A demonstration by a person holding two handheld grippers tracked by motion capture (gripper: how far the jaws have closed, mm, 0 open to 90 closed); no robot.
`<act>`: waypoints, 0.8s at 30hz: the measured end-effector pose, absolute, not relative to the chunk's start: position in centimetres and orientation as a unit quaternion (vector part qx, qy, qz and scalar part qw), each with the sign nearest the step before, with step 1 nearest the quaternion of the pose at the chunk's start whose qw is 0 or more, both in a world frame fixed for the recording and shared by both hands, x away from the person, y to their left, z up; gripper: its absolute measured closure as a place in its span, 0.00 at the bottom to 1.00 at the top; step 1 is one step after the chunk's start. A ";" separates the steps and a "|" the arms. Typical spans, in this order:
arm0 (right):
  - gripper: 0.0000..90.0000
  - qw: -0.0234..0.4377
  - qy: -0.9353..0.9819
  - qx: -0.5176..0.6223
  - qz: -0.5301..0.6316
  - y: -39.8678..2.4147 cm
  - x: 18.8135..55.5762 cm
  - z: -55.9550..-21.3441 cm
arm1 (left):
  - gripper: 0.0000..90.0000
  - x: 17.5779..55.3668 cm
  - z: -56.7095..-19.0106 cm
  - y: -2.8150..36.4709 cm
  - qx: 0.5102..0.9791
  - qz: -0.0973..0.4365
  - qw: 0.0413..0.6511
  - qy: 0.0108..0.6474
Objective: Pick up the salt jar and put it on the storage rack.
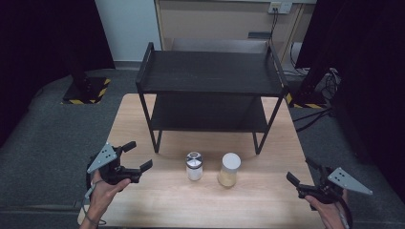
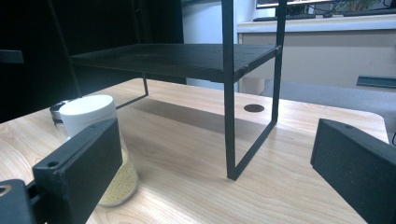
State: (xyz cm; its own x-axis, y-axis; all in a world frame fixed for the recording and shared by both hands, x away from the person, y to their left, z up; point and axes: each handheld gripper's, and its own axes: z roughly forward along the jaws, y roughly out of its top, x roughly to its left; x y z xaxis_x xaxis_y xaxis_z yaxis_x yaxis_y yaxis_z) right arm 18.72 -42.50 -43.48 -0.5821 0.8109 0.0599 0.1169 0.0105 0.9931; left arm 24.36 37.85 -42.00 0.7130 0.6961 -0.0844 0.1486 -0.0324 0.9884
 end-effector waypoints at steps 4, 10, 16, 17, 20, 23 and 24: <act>0.03 0.284 0.653 0.357 0.605 -42.5 18.9 -43.5 | 0.00 24.4 -42.0 37.9 0.684 0.219 0.624 0.308; 0.03 0.279 0.657 0.356 0.603 -42.4 19.0 -43.5 | 0.00 24.3 -42.0 37.8 0.686 0.219 0.623 0.307; 0.03 0.278 0.658 0.353 0.604 -42.3 19.1 -43.5 | 0.00 24.2 -42.0 37.8 0.685 0.217 0.625 0.306; 0.03 0.278 0.658 0.353 0.604 -42.3 19.1 -43.5 | 0.00 24.2 -42.0 37.7 0.683 0.217 0.627 0.306; 0.03 0.278 0.658 0.353 0.604 -42.3 19.2 -43.5 | 0.00 24.2 -41.9 37.7 0.679 0.213 0.632 0.307; 0.03 0.278 0.656 0.354 0.605 -42.4 19.1 -43.5 | 0.00 24.1 -41.7 37.5 0.682 0.215 0.630 0.304; 0.03 0.278 0.656 0.354 0.606 -42.4 19.1 -43.5 | 0.00 24.1 -41.6 37.5 0.682 0.214 0.631 0.302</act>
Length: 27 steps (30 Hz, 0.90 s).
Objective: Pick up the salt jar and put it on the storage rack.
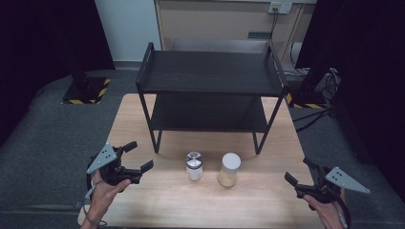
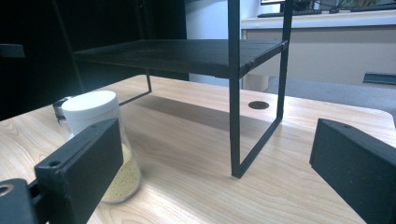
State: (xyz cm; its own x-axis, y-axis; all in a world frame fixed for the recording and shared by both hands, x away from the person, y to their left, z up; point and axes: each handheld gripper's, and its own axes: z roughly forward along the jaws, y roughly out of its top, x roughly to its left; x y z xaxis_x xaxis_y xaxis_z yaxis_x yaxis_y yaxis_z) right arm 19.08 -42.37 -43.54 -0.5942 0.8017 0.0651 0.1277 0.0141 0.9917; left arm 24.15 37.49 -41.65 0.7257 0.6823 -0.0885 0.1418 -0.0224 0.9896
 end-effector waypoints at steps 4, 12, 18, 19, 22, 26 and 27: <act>0.03 0.277 0.658 0.353 0.605 -42.3 19.2 -43.5 | 0.00 24.2 -41.4 37.3 0.687 0.212 0.627 0.299; 0.03 0.275 0.659 0.351 0.606 -42.3 19.2 -43.5 | 0.00 24.5 -40.9 36.8 0.699 0.207 0.620 0.290; 0.04 0.274 0.658 0.351 0.607 -42.3 19.2 -43.6 | 0.00 24.8 -39.9 36.7 0.702 0.205 0.621 0.282; 0.04 0.274 0.659 0.351 0.607 -42.3 19.2 -43.6 | 0.00 24.9 -39.8 36.7 0.701 0.202 0.623 0.282; 0.04 0.273 0.660 0.349 0.607 -42.3 19.3 -43.5 | 0.00 25.0 -39.3 36.9 0.702 0.196 0.624 0.281; 0.04 0.273 0.660 0.348 0.607 -42.3 19.3 -43.5 | 0.00 25.3 -38.4 37.0 0.706 0.187 0.624 0.279; 0.04 0.273 0.661 0.349 0.606 -42.3 19.3 -43.5 | 0.00 25.4 -38.1 37.0 0.707 0.184 0.624 0.276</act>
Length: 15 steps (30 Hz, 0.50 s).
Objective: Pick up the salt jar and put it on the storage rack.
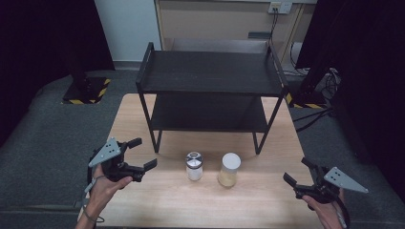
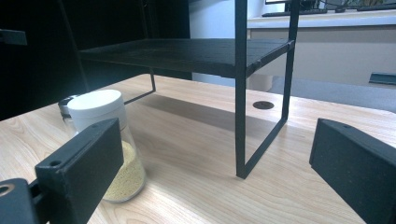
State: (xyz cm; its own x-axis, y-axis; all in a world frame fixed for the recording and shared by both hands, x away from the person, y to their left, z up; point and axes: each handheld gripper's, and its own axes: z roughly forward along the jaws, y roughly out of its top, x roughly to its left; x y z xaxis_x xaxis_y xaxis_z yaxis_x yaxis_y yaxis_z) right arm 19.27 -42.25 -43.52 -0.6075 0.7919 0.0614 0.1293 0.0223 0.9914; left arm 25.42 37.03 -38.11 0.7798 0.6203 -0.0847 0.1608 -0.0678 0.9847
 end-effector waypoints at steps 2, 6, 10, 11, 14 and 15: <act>0.04 0.273 0.661 0.349 0.606 -42.2 19.3 -43.5 | 0.00 25.5 -37.5 37.0 0.712 0.182 0.621 0.272; 0.04 0.273 0.663 0.347 0.605 -42.2 19.3 -43.5 | 0.00 25.8 -36.6 36.8 0.721 0.177 0.617 0.263; 0.04 0.273 0.662 0.346 0.606 -42.2 19.3 -43.5 | 0.00 26.1 -35.9 36.5 0.732 0.176 0.607 0.256; 0.04 0.273 0.662 0.346 0.606 -42.2 19.2 -43.5 | 0.00 26.2 -35.5 36.4 0.740 0.176 0.598 0.252; 0.04 0.273 0.662 0.346 0.606 -42.2 19.2 -43.5 | 0.00 26.4 -34.9 36.3 0.748 0.176 0.590 0.249; 0.04 0.273 0.662 0.346 0.606 -42.2 19.2 -43.5 | 0.00 26.5 -34.8 36.2 0.750 0.175 0.588 0.247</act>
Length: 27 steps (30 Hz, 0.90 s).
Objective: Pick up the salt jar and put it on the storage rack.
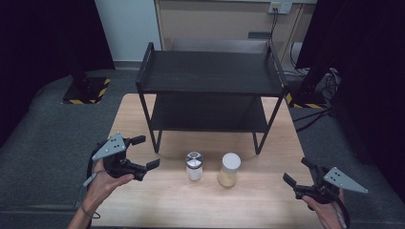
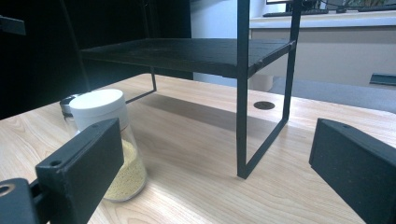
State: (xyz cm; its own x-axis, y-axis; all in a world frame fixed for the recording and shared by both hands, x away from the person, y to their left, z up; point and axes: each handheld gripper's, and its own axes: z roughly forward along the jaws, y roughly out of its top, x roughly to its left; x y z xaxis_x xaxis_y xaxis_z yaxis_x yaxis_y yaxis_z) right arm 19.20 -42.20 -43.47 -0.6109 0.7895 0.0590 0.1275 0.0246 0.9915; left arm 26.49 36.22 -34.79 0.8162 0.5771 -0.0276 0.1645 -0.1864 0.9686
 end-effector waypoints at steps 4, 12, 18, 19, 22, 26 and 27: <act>0.04 0.273 0.662 0.346 0.606 -42.2 19.2 -43.5 | 0.00 26.8 -34.1 35.9 0.762 0.172 0.576 0.241; 0.04 0.273 0.662 0.345 0.607 -42.2 19.2 -43.5 | 0.00 27.3 -33.7 35.2 0.773 0.165 0.567 0.231; 0.04 0.272 0.662 0.345 0.607 -42.2 19.2 -43.5 | 0.00 28.0 -33.3 34.2 0.789 0.157 0.552 0.220; 0.04 0.272 0.662 0.345 0.606 -42.2 19.2 -43.5 | 0.00 28.0 -33.2 34.1 0.791 0.157 0.549 0.219; 0.04 0.272 0.663 0.345 0.606 -42.2 19.2 -43.5 | 0.00 28.4 -33.3 33.7 0.795 0.152 0.546 0.216; 0.04 0.272 0.664 0.345 0.606 -42.2 19.3 -43.4 | 0.01 28.8 -33.4 33.0 0.801 0.150 0.541 0.210; 0.04 0.272 0.664 0.344 0.606 -42.2 19.3 -43.4 | 0.01 28.9 -33.4 32.9 0.802 0.149 0.540 0.209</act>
State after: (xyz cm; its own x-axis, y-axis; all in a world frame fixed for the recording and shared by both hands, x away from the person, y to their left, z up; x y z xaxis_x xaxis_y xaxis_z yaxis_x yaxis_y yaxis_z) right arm 19.27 -42.20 -43.43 -0.6158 0.7860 0.0553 0.1273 0.0300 0.9914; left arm 28.92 32.85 -33.43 0.8685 0.4955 0.0140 0.1734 -0.3302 0.9278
